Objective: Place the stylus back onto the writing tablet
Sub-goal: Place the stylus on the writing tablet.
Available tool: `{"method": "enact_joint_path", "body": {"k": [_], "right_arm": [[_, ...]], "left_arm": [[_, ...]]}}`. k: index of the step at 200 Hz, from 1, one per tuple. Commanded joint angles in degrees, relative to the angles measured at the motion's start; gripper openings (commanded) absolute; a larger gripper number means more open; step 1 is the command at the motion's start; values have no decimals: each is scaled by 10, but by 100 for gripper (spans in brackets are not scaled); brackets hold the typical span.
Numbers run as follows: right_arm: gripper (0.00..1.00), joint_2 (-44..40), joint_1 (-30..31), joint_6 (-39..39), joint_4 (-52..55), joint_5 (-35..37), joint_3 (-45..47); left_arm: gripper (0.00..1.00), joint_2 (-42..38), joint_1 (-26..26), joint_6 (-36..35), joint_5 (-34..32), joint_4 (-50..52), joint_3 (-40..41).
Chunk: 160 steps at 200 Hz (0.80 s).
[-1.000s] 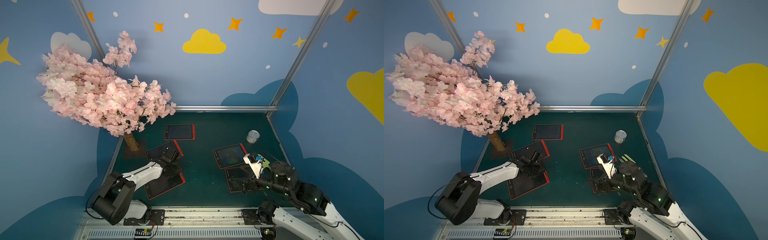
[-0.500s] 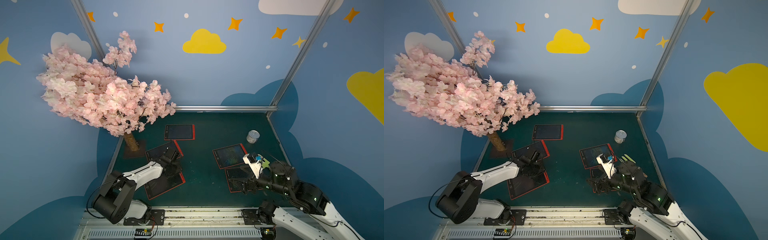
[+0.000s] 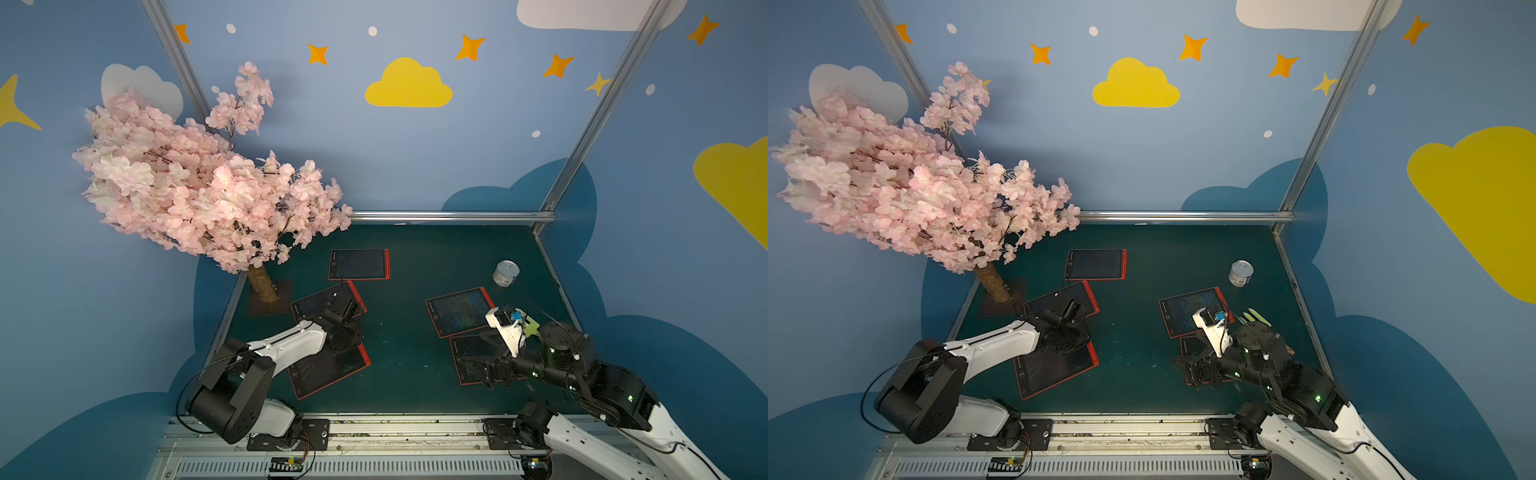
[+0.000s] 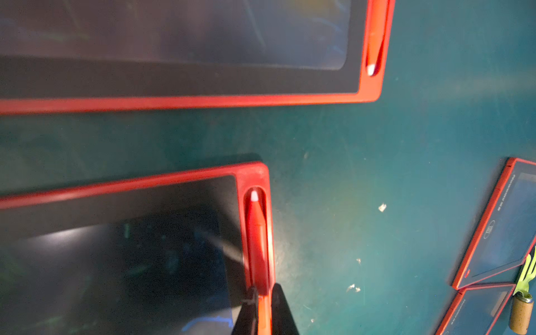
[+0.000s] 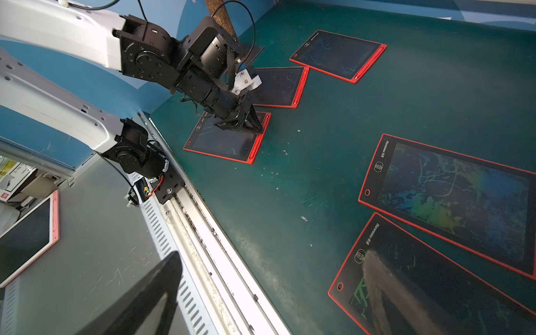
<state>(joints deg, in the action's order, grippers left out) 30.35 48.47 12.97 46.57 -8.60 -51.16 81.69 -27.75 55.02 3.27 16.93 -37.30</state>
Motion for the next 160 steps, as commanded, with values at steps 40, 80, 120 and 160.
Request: {"method": "enact_joint_path", "body": {"k": [40, 80, 120, 160], "right_arm": [[96, 2, -1, -4, 5, -3, 4], [96, 5, -1, -5, 3, -5, 4], [96, 9, -1, -4, 2, -8, 5], [96, 9, -1, -5, 2, -10, 5]], "left_arm": [[14, -21, 4, -15, -11, 41, -8], [8, -51, 5, -72, -25, 92, -39], [2, -44, 5, -178, -17, 137, -86], [2, 5, 6, -292, 11, 204, -160]]}}
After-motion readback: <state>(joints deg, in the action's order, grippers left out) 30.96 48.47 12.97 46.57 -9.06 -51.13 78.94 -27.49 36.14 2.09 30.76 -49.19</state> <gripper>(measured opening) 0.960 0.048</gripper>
